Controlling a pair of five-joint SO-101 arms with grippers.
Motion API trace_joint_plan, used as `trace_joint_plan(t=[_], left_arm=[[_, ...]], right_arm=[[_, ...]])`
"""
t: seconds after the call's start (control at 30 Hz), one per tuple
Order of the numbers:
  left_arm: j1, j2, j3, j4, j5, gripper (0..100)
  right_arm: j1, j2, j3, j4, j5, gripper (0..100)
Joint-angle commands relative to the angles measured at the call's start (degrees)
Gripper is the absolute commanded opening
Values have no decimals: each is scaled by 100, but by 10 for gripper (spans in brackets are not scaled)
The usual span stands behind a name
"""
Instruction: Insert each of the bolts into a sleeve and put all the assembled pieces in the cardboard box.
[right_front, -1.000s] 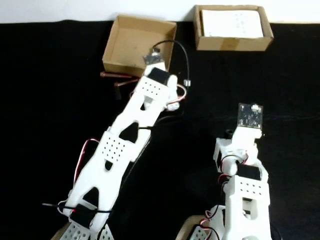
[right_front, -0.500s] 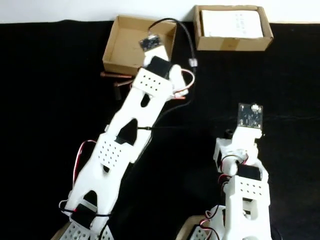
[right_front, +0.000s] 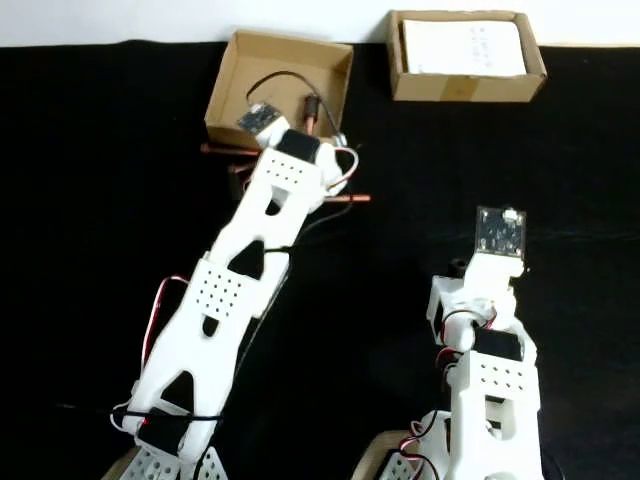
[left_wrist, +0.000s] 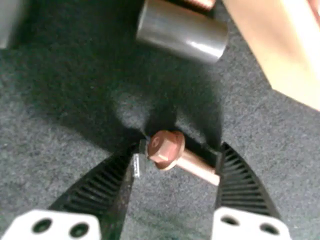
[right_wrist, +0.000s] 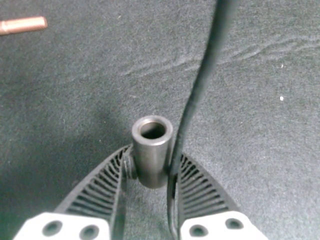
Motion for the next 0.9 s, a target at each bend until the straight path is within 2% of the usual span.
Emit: trace_joint_plan(t=[0.0, 0.37, 0.57, 0.77, 0.87], left_arm=[[4, 31, 40, -35, -211, 191], [163, 31, 13, 853, -2312, 37], [189, -321, 40, 1099, -4501, 22], [541, -927, 31, 1099, -6804, 28], [690, -971, 40, 1099, -7411, 102]], right_arm=[[31, -145, -84, -13, 35, 6], [31, -171, -84, -13, 26, 6], [31, -171, -84, -13, 26, 6], [31, -171, -84, -4, 18, 6], [31, -171, -84, -4, 18, 6]])
